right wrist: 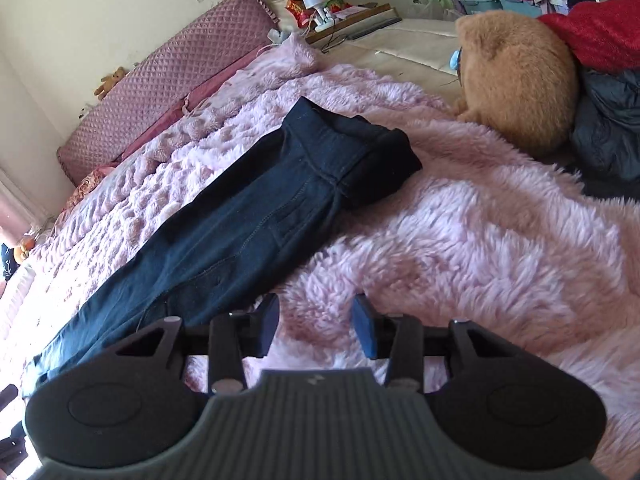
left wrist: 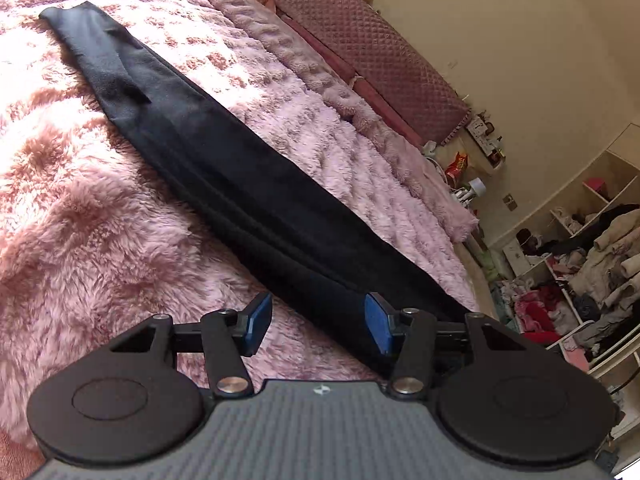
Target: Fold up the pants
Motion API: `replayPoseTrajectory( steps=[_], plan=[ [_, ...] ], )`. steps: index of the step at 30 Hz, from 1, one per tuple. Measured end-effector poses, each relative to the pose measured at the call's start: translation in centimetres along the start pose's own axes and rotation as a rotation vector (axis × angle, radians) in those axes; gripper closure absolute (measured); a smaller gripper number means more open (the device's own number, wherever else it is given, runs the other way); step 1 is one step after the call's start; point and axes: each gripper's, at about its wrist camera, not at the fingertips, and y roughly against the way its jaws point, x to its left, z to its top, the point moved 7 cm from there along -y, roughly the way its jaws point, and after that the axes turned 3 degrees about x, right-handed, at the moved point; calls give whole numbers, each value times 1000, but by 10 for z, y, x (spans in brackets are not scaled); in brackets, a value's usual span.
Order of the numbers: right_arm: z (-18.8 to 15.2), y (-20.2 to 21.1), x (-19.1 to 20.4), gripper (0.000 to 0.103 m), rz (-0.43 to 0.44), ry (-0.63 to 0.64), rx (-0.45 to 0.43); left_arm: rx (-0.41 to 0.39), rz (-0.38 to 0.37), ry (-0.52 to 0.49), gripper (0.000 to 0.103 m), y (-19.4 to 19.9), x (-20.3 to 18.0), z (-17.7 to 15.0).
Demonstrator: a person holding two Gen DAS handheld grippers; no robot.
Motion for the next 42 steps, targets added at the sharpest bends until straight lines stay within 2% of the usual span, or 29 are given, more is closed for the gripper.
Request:
replayPoseTrajectory(
  steps=[5,8,10,11,15,20,22,25,28,31,34,36,38,40,42],
  plan=[
    [-10,-9,16,64,-56,143,-1,-48,171,-78,47,2,20,-1],
    [-8,0,21,57,-46,182,-30,-115,294,-92,47,12,50,26],
    [-10,-1,22,55,-78,234,-44,-148,331,-54,47,22,73,44],
    [-12,-5,22,55,-95,257,-36,-157,318,-28,47,26,90,59],
    [-22,-17,18,52,-119,298,-26,-152,141,61,47,22,141,110],
    [-33,-34,21,47,-163,389,-24,-183,41,202,47,6,201,175],
    [-33,-36,19,43,-144,356,-35,-185,44,258,49,-5,227,195],
    [-35,-40,15,41,-113,343,-46,-210,66,315,52,-15,258,217],
    [-39,-43,16,39,-128,357,-52,-228,71,351,61,-22,279,231],
    [-43,-48,20,37,-153,396,-60,-250,49,398,65,-29,297,242],
    [-45,-50,22,37,-168,412,-77,-257,62,441,81,-37,314,253],
    [-46,-51,24,37,-178,425,-81,-266,27,494,83,-39,324,259],
    [-46,-52,25,37,-182,427,-81,-272,-13,541,97,-38,329,265],
    [-47,-52,24,37,-180,419,-82,-271,-20,492,99,-36,325,270],
    [-47,-52,24,37,-179,417,-84,-266,17,419,99,-30,314,273]
  ],
)
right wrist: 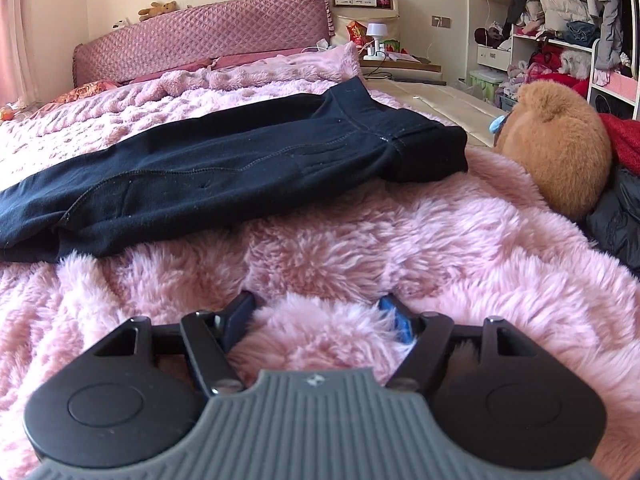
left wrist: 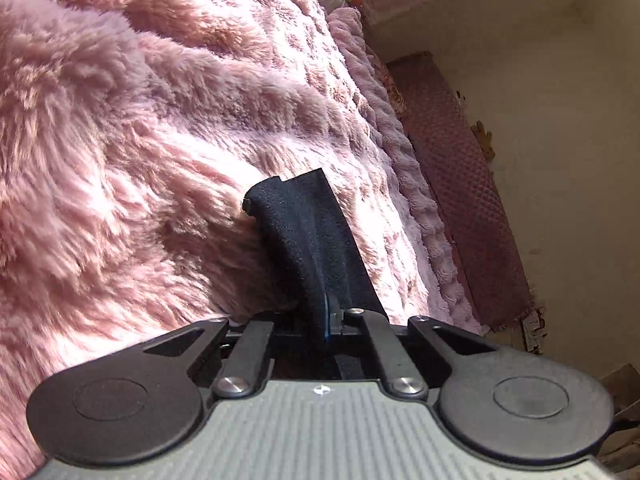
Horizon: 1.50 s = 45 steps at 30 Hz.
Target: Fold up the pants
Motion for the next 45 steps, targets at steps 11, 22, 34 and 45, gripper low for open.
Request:
replayPoseTrajectory(
  steps=[11,22,34,45],
  plan=[
    [0,1,-1,37,16,-11,-2,7,-226,-36,99,43,-136,-9],
    [19,33,-11,39,59,-92,-70,119,-374,-255,99,72,-311,-109],
    [105,37,-10,57,286,-169,-122,294,-327,-478,99,67,-432,-289],
    [93,-3,-66,75,360,-369,-57,382,-323,-722,99,39,-481,-501]
  ],
)
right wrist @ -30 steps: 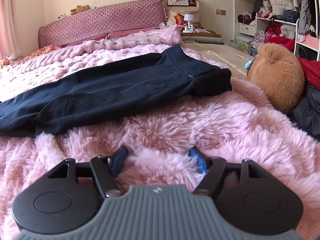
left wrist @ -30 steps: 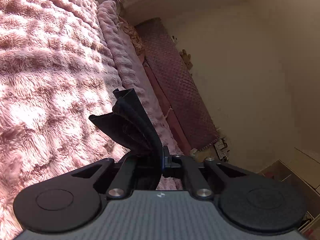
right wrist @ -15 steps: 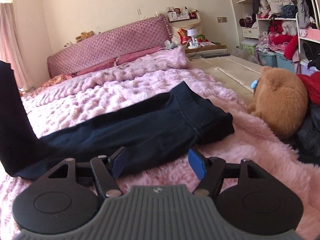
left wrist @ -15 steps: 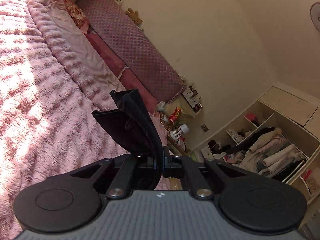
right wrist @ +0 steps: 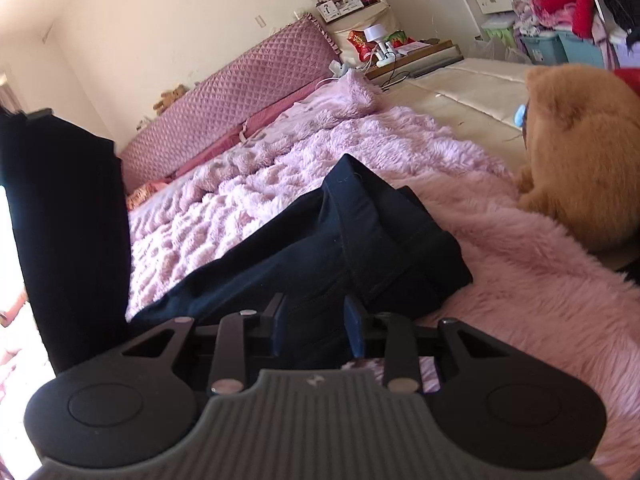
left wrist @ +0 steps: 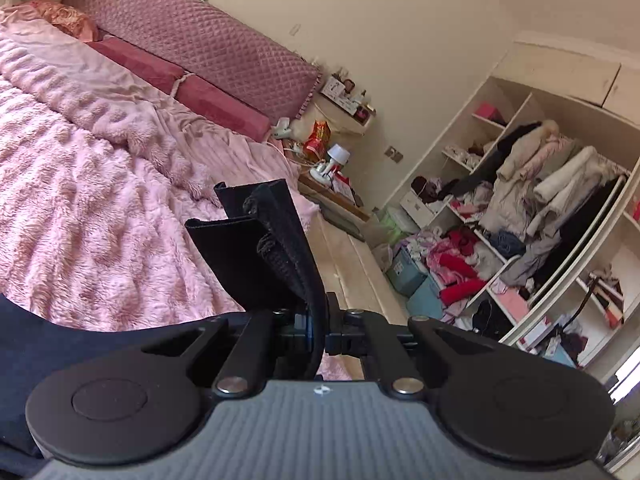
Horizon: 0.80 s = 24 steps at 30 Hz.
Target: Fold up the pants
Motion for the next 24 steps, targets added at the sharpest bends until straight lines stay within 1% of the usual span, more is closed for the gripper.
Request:
replayPoseTrajectory(
  steps=[3,5,7,9,11,14,17,18,22,23,24],
  plan=[
    [4,8,-4,75,22,-7,-33,62,16,-53,99,-32,-25,-38],
    [8,15,-4,73,23,-2,-58,92,37,-84,99,-49,-35,-61],
    [12,23,-9,72,-3,-11,-90,106,74,-145,99,-67,-45,-85],
    [14,29,-18,72,-8,-43,-110,104,120,-218,99,-85,-51,-104],
    [16,34,-29,72,-22,-77,-122,122,172,-257,99,-102,-52,-121],
    [19,41,-40,73,-55,-78,-137,140,227,-311,99,-118,-55,-143],
    [23,48,-50,73,-91,-78,-159,147,300,-471,97,-126,-68,-170],
    [24,50,-53,73,-98,-81,-164,153,318,-510,96,-127,-72,-179],
    [25,57,-67,73,-128,-107,-180,213,317,-582,89,-124,-77,-210],
    [25,60,-71,73,-132,-118,-183,224,316,-600,84,-123,-78,-215],
    [25,61,-74,73,-132,-128,-185,249,295,-613,82,-122,-79,-222]
  ],
)
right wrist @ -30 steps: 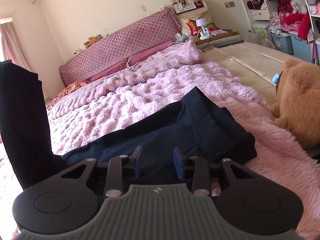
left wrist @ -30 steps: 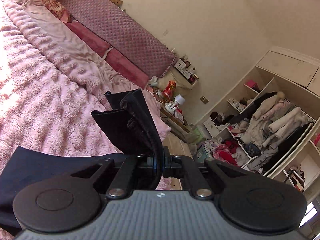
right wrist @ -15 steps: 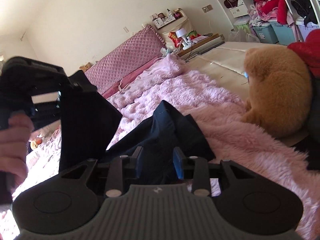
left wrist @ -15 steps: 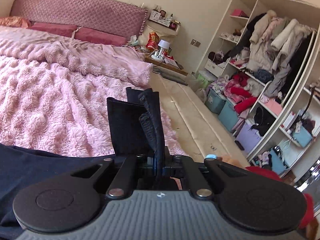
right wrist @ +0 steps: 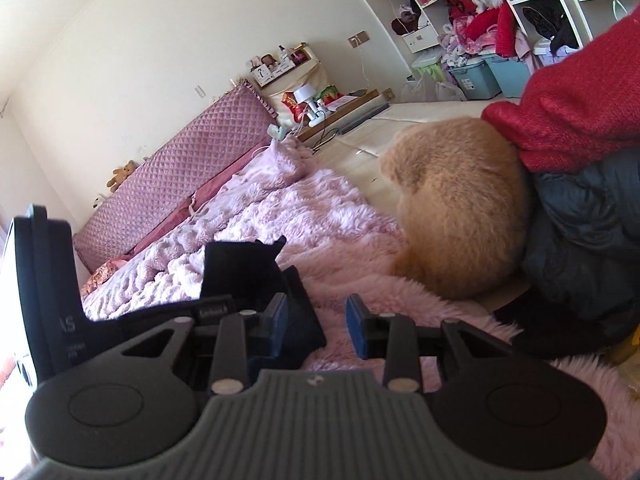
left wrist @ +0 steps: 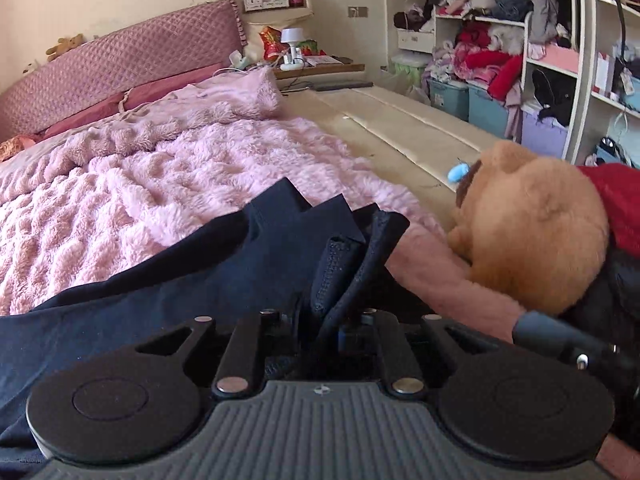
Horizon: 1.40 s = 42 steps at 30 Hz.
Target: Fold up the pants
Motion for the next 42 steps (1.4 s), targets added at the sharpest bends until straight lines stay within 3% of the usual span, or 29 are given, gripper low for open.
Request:
replayPoseTrajectory(
  steps=[3,4,5,6,9,10,11,13,14,17,19,21,23,26,28,31,34,37,40,42],
  plan=[
    [2,1,-5,73,-7,1,0,33,-114,59,78,5,8,-3],
    [3,1,-5,72,-17,18,-2,28,-181,105,64,13,15,-2],
    [3,2,-4,71,-17,20,-3,18,-279,148,47,24,21,0],
    [3,1,-5,69,-11,13,-1,-3,-427,196,41,38,30,5],
    [0,-2,-2,68,5,2,8,-94,-701,265,31,90,62,13],
    [0,-3,0,68,6,9,11,-122,-740,281,28,106,78,15],
    [-1,-4,1,67,7,16,14,-147,-753,300,26,121,97,16],
    [-4,-6,8,62,20,32,18,-159,-684,344,25,140,138,15],
    [-6,-7,13,61,35,39,22,-150,-628,363,25,145,158,12],
    [-12,-13,23,55,78,33,47,-104,-363,394,25,154,234,-8],
    [-19,-20,28,39,101,9,83,-54,-221,410,25,155,278,-27],
    [-30,-31,30,25,111,-21,168,-6,-169,491,25,156,323,-54],
    [-42,-40,35,25,150,-51,266,24,-180,598,25,152,358,-85],
    [-51,-42,45,25,262,-112,312,71,-217,764,25,136,398,-124],
    [-58,-48,52,25,347,-168,366,103,-227,850,27,122,413,-145],
    [-67,-61,56,25,400,-247,404,122,-250,936,27,101,425,-168],
    [-69,-74,52,25,417,-350,397,137,-356,1041,27,79,424,-187],
    [-63,-82,47,27,488,-514,361,119,-509,1202,28,53,425,-197],
    [-62,-92,48,41,485,-541,355,107,-597,1301,33,36,432,-196],
    [-63,-98,49,51,462,-556,344,151,-603,1278,37,29,432,-193]
  ],
)
